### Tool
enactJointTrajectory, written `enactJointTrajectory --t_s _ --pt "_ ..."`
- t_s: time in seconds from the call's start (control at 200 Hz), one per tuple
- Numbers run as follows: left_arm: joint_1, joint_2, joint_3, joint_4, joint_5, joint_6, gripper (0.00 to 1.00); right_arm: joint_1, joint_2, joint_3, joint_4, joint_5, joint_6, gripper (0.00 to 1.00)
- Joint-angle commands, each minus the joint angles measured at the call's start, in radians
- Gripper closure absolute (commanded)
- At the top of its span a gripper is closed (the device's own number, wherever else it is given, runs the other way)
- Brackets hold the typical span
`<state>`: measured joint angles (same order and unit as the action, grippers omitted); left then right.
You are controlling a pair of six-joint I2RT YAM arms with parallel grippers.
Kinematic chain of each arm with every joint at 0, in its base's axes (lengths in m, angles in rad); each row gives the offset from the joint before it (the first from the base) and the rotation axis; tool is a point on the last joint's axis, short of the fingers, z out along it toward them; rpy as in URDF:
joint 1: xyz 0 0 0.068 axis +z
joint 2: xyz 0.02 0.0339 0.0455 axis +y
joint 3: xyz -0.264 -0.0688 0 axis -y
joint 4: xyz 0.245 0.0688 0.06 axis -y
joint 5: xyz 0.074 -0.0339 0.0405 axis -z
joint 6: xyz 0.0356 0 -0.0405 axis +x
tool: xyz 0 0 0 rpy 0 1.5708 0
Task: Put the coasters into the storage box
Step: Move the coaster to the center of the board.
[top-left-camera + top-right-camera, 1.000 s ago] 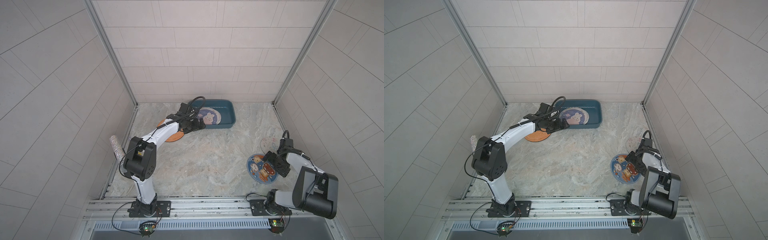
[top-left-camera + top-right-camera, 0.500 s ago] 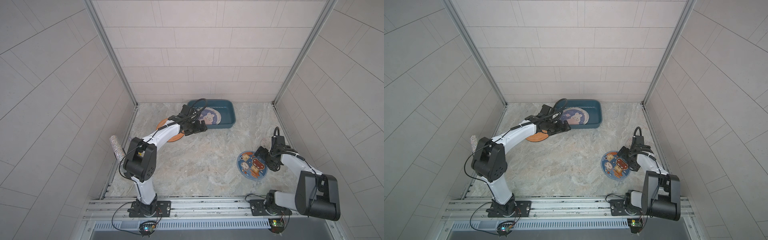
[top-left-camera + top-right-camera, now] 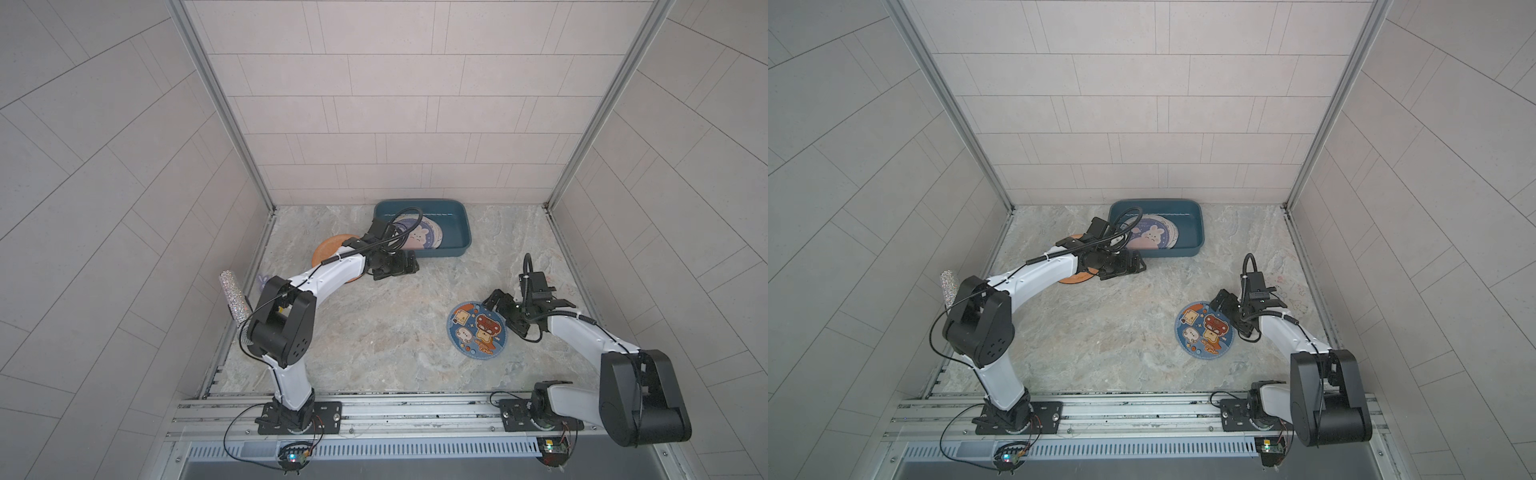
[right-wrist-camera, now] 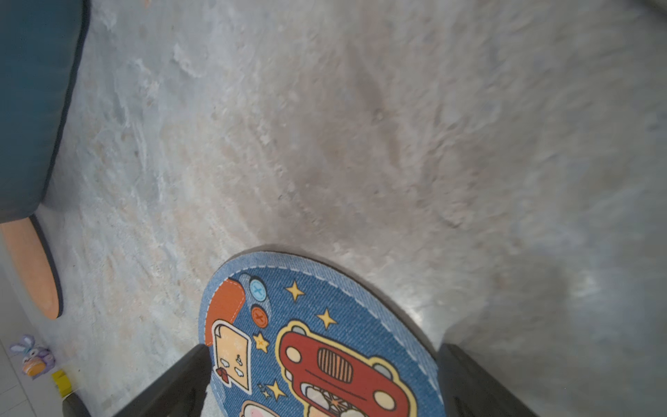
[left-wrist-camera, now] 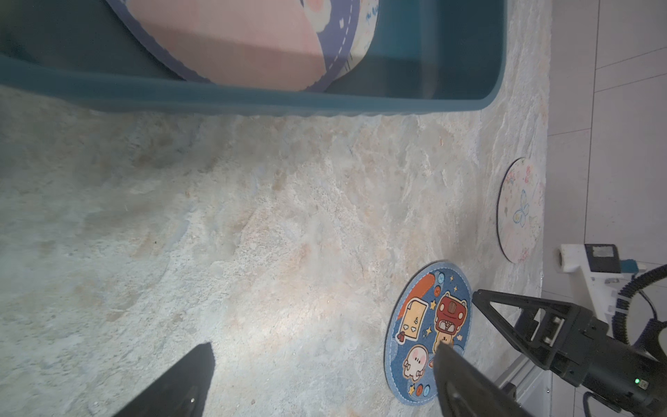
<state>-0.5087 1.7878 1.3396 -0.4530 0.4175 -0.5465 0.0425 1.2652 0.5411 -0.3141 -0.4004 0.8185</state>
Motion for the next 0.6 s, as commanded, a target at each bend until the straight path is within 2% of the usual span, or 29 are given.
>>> enactJointTrajectory --t_s 0.0,0.16,0.295,0.46,0.595 --pt "-0.019 -0.045 -0.033 0.002 -0.014 -0.003 0.0 0.07 0.042 -0.082 -0.113 -0.03 0.109 0.0" --pt "-0.051 -0.05 -0.078 0.007 -0.007 -0.012 0.0 0.167 0.037 -0.092 -0.063 -0.034 0.174 0.0" --pt "-0.084 -0.061 -0.142 0.029 0.003 -0.029 0.0 0.219 0.049 -0.089 -0.047 -0.06 0.168 0.0" --pt "-0.13 -0.071 -0.213 0.055 0.039 -0.049 0.05 0.221 0.052 -0.041 -0.194 -0.049 -0.023 0.0" --pt "-0.163 -0.062 -0.255 0.078 0.093 -0.061 0.18 0.218 0.029 -0.032 -0.285 -0.02 -0.121 0.02"
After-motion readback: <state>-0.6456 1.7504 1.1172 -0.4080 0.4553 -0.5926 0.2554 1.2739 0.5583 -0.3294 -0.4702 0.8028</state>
